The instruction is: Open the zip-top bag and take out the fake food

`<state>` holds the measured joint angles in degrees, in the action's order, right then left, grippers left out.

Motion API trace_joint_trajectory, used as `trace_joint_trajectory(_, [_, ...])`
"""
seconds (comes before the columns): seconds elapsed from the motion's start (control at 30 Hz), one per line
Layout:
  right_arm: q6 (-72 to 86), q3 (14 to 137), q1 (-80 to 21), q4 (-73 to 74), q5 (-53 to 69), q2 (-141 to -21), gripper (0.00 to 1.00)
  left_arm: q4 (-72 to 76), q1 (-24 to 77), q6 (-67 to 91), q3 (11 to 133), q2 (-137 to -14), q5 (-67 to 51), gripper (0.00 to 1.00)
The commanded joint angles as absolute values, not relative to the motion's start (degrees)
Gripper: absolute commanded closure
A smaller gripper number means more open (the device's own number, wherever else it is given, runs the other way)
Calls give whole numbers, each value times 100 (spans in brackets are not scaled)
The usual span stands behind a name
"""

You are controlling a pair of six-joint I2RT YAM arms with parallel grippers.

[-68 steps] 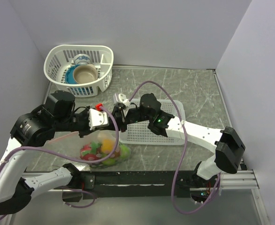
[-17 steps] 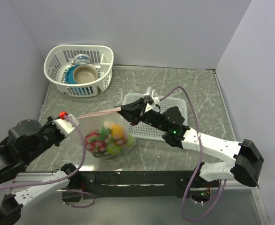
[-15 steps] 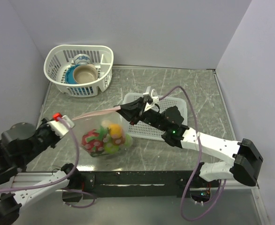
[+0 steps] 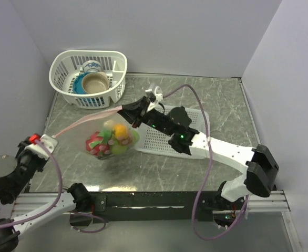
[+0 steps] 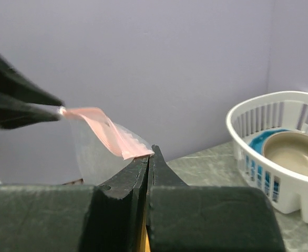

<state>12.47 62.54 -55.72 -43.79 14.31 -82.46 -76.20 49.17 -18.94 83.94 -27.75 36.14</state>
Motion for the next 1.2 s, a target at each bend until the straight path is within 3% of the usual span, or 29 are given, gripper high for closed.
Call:
trace_joint_trajectory(0.0, [1142, 7363, -5379, -4554, 1142, -8779, 100, -7893, 5167, -1855, 8139, -2408, 4763, 54])
trace_joint_trajectory(0.3, [1634, 8656, -4992, -4378, 1607, -10107, 100, -7884, 5563, -1855, 7998, -2417, 5106, 52])
trace_joint_trajectory(0.33, [1652, 8901, -5001, -4333, 1695, -10273, 100, -7884, 5555, -1741, 8007, -2487, 5089, 49])
trace_joint_trajectory(0.4, [1766, 9227, -5062, -4184, 2073, -10493, 100, -7866, 5590, -1557, 8147, -2645, 5054, 29])
trace_joint_trajectory(0.47, [1697, 9877, -5150, -3852, 2249, -10862, 100, -7866, 5634, -1310, 8418, -2900, 5080, 15])
trace_joint_trajectory(0.57, [1652, 10904, -5221, -3473, 2539, -11407, 100, -7866, 5765, -1222, 8962, -3172, 5264, 6])
trace_joint_trajectory(0.73, [1679, 11952, -5221, -3112, 3643, -12040, 100, -7875, 5810, -1160, 10044, -3708, 5361, 4])
trace_joint_trajectory(0.8, [1653, 11805, -5256, -2954, 4111, -11989, 100, -7866, 5818, -1178, 10414, -3814, 5353, 4])
trace_joint_trajectory(0.93, [1452, 10032, -5405, -2953, 5077, -11120, 100, -7866, 5845, -1230, 10626, -4016, 5317, 4])
trace_joint_trajectory(1.0, [1214, 9041, -5563, -2805, 5360, -10620, 100, -7858, 5923, -1204, 10574, -4060, 5265, 3])
trace_joint_trajectory(1.17, [914, 8184, -5739, -1367, 6318, -10257, 100, -7857, 6300, -1143, 9801, -4113, 4949, 2])
